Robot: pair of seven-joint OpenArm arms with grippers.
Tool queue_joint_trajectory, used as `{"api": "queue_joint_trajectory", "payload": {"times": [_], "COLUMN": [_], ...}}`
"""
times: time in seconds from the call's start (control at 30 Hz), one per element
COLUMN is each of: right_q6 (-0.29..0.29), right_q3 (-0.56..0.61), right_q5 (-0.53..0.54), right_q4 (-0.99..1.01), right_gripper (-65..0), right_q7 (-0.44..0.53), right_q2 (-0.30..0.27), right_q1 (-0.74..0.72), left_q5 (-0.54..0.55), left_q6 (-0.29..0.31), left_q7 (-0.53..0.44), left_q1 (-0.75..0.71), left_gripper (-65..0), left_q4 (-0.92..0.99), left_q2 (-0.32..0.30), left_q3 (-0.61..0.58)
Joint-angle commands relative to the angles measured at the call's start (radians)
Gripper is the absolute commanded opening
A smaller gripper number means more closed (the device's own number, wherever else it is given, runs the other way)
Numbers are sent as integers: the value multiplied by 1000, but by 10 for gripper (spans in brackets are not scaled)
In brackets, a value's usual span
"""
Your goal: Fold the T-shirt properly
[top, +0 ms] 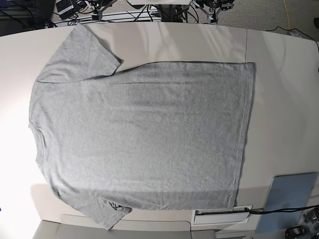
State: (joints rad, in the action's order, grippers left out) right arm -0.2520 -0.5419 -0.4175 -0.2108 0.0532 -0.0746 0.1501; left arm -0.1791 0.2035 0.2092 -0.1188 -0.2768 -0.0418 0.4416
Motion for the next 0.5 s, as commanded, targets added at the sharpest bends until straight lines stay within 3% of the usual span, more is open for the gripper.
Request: {"api": "queue_joint_trajectory", "payload": {"times": [0.0,0.47], "right_q6": [-2,-13], "right_q3": [0,0], "right_q5": [2,2], "right_q4": [-4,-4], "right_gripper": [-536,-536], "right_q7": [3,-2], "right_q2": [-6,-23], "right_q1": [5,9], "left_q5": [0,-1], "left_q6": [7,6], "left_q7": [2,0], "left_q1": [-3,-3], "left_gripper": [-422,-422], "left_q4": [-3,-3], "left_q2": [-3,-4], "left_q3": [-1,-1]}}
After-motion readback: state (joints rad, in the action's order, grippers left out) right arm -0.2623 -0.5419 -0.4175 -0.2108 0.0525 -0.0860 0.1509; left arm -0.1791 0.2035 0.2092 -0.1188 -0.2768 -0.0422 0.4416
